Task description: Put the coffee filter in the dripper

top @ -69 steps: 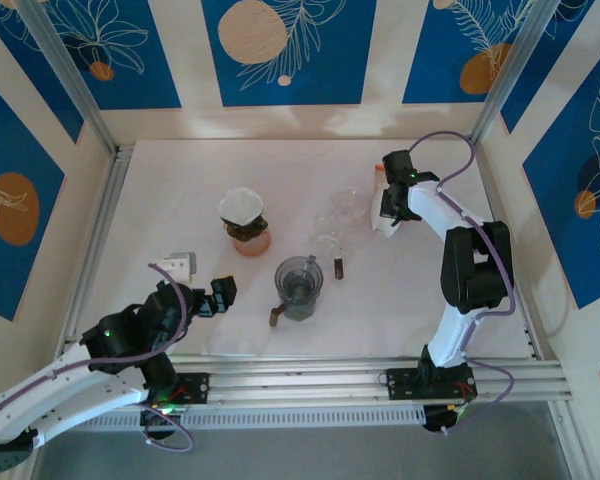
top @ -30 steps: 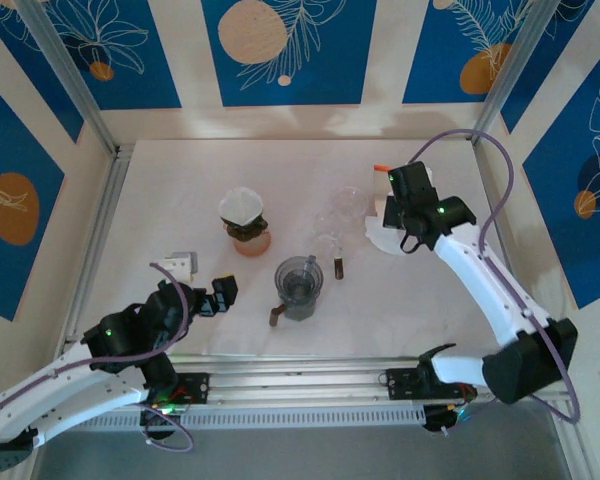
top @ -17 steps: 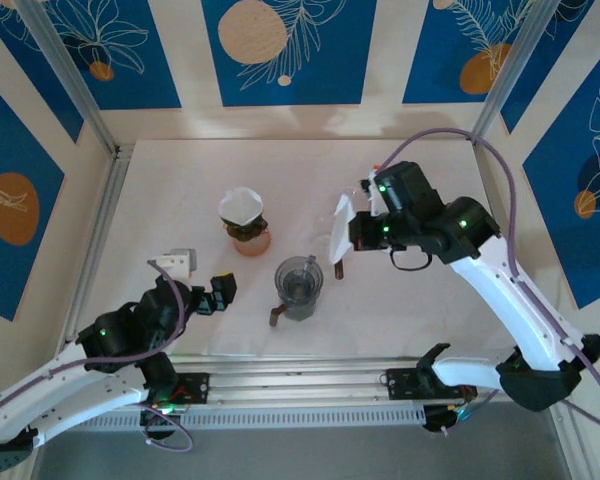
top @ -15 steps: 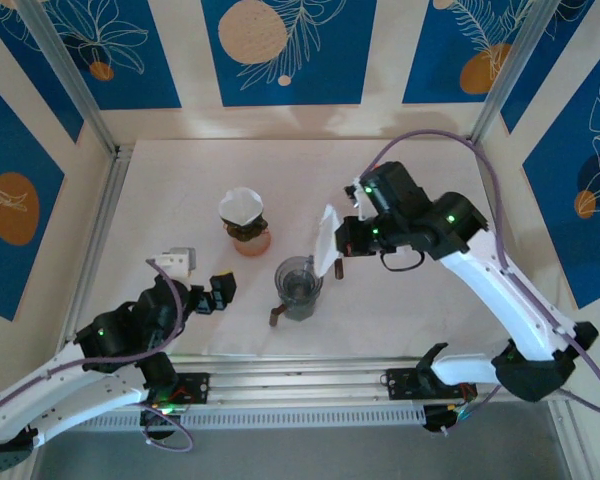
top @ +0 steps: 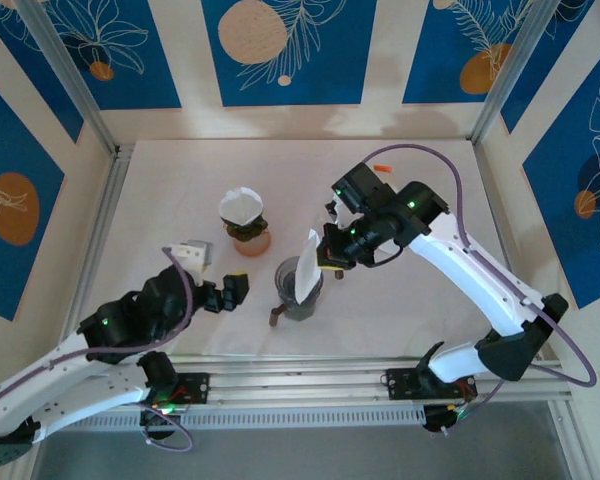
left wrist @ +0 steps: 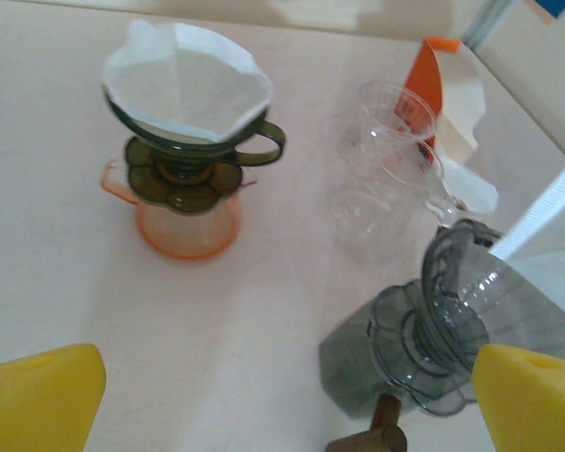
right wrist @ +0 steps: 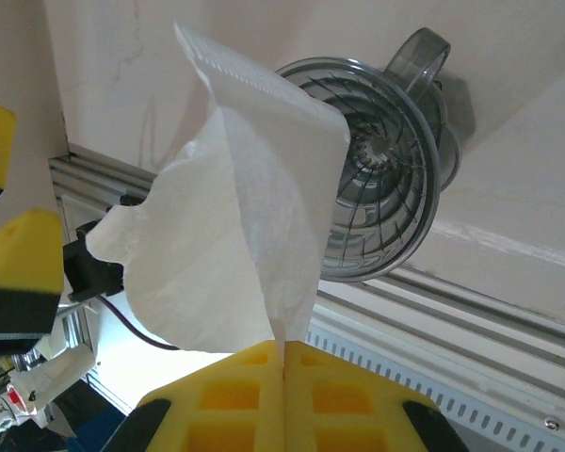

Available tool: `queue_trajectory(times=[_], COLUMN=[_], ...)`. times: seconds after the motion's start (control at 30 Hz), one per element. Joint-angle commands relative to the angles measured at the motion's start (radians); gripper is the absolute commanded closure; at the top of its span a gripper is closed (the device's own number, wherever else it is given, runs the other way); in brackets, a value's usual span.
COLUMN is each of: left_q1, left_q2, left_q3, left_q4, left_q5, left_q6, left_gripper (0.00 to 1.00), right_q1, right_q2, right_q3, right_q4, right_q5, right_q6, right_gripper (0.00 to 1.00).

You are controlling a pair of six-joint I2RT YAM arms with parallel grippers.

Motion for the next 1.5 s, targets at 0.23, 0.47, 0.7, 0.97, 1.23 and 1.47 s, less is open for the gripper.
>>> queue_trajectory(times=[0.23,0.47,0.7,0.97,1.23,1.47], left_q1=[0.133,0.247,0.251,0.251,0.251,0.251], left_q2=[0.098,0.201,0.286,0.353,0.394,0.395], left_q3=[0.027,-0.04,-0.034,-0.029,-0.016,-0.014], left_q4=[0.222,0.398,0.437,0.428,0.367,0.357], left_q5=[0.417,0.652,0.699,0.712,0.672,0.667], left_q6=[0.005,-0.082,-0.047,-0.034,-0.034,-0.038], left_gripper=[0.0,0.0,0.01,0.12,0.25,0.25], right_q1=[-0.016,-0.021,-0.021,-0.009,0.018,0.093], right_q2=[0.107,0.143,0.165,0.168,0.15,0.103], right_q3=[-0.03,-0.046,-0.041,-0.036,-0.015,0.013], right_q4=[0.012,0.041,0.046,0.042,0.029,0.036], right_q5=[0.001,0.038,0.054,0.074,0.145,0.319], right_q6=[0.025,0.009,-0.007,-0.019,-0.054,-0.12], right_gripper=[1.0,1.0,1.0,1.0,0.83,0.61])
